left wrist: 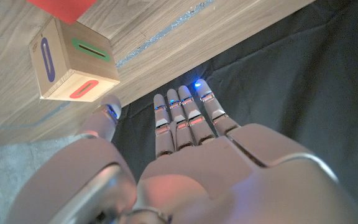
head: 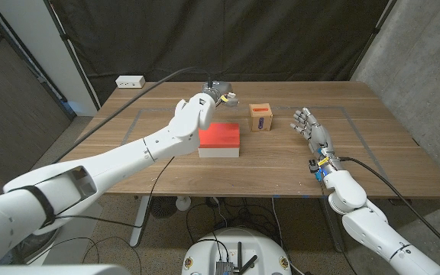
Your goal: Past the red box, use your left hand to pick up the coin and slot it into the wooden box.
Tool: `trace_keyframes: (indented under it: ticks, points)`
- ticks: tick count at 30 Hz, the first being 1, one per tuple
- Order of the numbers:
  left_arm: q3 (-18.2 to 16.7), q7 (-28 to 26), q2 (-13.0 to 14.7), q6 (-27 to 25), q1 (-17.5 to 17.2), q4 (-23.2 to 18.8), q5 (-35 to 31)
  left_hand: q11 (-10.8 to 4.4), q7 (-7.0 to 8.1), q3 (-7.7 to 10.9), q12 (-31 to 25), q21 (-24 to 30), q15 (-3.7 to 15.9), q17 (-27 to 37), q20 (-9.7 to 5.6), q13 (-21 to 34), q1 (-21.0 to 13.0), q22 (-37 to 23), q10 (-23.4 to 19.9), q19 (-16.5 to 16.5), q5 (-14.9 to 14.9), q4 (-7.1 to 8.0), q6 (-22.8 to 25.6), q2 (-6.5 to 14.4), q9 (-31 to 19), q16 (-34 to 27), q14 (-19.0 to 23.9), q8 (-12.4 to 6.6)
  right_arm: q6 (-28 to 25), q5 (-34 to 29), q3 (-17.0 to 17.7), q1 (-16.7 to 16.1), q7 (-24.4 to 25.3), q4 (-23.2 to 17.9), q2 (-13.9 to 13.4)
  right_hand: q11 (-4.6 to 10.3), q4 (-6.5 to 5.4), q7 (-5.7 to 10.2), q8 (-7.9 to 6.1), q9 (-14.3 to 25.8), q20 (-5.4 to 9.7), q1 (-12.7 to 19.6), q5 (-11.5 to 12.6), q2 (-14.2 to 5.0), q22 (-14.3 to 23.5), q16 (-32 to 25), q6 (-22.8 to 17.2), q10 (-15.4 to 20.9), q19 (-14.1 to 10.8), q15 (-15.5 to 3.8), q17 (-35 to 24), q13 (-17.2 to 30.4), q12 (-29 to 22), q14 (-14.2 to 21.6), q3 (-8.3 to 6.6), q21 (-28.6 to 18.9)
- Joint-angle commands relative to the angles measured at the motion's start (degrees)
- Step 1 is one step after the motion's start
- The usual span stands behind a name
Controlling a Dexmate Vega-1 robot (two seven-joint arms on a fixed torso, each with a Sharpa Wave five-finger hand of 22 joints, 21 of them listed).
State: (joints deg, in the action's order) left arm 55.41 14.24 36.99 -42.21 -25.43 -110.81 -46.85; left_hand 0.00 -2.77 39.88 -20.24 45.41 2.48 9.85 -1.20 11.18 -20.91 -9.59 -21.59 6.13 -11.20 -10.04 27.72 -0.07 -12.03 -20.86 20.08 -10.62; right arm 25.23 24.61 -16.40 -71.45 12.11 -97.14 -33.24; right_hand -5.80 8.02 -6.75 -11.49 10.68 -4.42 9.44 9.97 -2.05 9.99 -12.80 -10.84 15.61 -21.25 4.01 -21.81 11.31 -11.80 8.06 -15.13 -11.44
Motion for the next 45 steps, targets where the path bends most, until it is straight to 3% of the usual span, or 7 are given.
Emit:
trace_keyframes:
  ticks: [1, 4, 10, 20, 28, 35, 45]
  points:
    - [-21.36, -19.98, 5.29, 16.19, -20.68, -4.56, 22.59, 1.77, -1.05, -1.32, 1.77, -2.12, 0.06, 0.28, -1.64, 0.0, -0.35, 0.05, 2.13, -2.11, 0.44, 0.38, -2.36, -0.26, 0.31, 1.67, -2.12, 0.21, -1.54, -2.57, -2.29, 2.02, 0.98, -0.8, 0.83, 0.56, 0.22, 0.93, 0.14, 0.08, 0.2, -0.11, 0.13, 0.06, 0.2, 0.25, 0.02, -0.93, 1.27, -0.23, 0.05, 0.26, 0.48, -1.12, -0.15, 0.39]
    - [-25.36, -23.22, 5.63, 21.2, -24.24, -3.88, 28.73, 3.19, -2.03, -2.67, 3.44, -3.84, -0.82, 0.35, -2.21, -0.02, 0.69, 0.07, 4.51, -3.44, 0.67, 0.82, -4.73, -0.67, 0.65, 2.91, -3.54, 0.46, -1.63, -2.21, -2.62, 2.5, 0.42, -0.71, 0.83, 0.73, 0.21, 1.02, 0.22, 0.08, 0.41, -0.17, 0.13, 0.12, 0.2, 0.46, 0.19, -2.2, 1.96, -0.27, 0.08, 0.25, 0.87, -1.74, -0.11, 0.55]
    - [-30.11, -29.0, 4.96, 30.59, -29.44, -1.82, 37.13, 3.76, -2.59, -4.8, 5.75, -6.92, -2.13, 0.43, -2.85, -0.03, 3.23, 0.06, 7.7, -6.14, 0.99, 1.52, -8.24, -1.54, 1.09, 5.49, -7.1, 0.6, -1.26, -2.09, -2.81, 3.13, -0.65, -0.5, 0.25, 0.83, 0.25, 0.23, 0.81, 0.04, 1.59, -0.19, 0.16, 0.24, 0.17, 0.7, 2.01, -3.46, 2.49, -1.28, 0.19, 0.15, 1.1, -2.54, -0.06, 0.53]
    - [-31.87, -36.93, 1.35, 44.39, -34.06, 3.51, 42.99, 3.69, -2.77, -7.06, 7.63, -9.91, -2.48, 0.55, -3.21, -0.05, 6.88, 0.04, 10.63, -8.21, 1.4, 2.28, -11.14, -2.95, 1.42, 7.6, -9.76, 0.55, 1.13, 0.6, -2.59, 3.81, -4.2, 1.81, -0.37, 0.5, 0.29, -1.28, 1.04, -0.08, 1.68, -0.36, 0.15, 0.67, 0.11, 1.54, 3.75, -5.77, 5.3, -1.06, 0.44, -0.15, 1.48, -5.33, 0.15, 1.14]
    - [-32.33, -39.67, -2.58, 54.38, -35.86, 9.97, 47.63, 2.91, -2.5, -8.56, 8.23, -11.78, -2.2, 0.61, -4.22, -0.11, 9.35, 0.03, 11.62, -9.4, 1.62, 2.6, -12.18, -4.19, 1.63, 8.53, -11.02, 0.45, 3.3, 2.26, -3.11, 4.06, -6.36, 4.0, 0.34, 1.62, 0.24, 1.72, 0.92, -0.13, 1.97, -0.62, 0.18, 0.96, 0.11, 1.31, 4.78, -7.51, 6.61, -1.62, 0.69, -0.33, 1.41, -6.04, 0.35, 0.87]
    - [-33.23, -39.71, -3.79, 55.61, -38.21, 10.13, 51.35, 2.76, -2.51, -9.27, 8.77, -13.1, -2.55, 0.59, -4.82, -0.15, 10.63, 0.01, 12.95, -10.34, 1.56, 2.69, -13.33, -4.71, 1.73, 9.25, -12.37, 0.57, 4.4, 1.63, -3.4, 4.07, -6.3, 4.69, 0.74, 1.35, 0.22, -0.67, 0.71, -0.14, 2.23, -0.79, 0.19, 1.16, 0.11, 0.99, 4.7, -7.27, 6.05, -1.79, 0.86, -0.41, 1.06, -5.66, 0.48, 0.43]
    - [-35.26, -37.52, -4.53, 58.96, -41.09, 11.14, 58.29, 2.75, -2.57, -9.31, 8.7, -13.53, -2.4, 0.55, -4.96, -0.17, 10.89, 0.0, 12.81, -10.26, 1.49, 2.68, -13.12, -4.52, 1.76, 9.25, -12.22, 0.35, 5.16, 1.72, -4.01, 3.16, -6.46, 5.43, 1.19, 1.2, 0.2, -0.28, 0.65, -0.16, 2.19, -0.89, 0.19, 1.27, 0.11, 0.94, 4.67, -7.22, 6.45, -1.78, 0.93, -0.44, 0.98, -5.65, 0.56, 0.53]
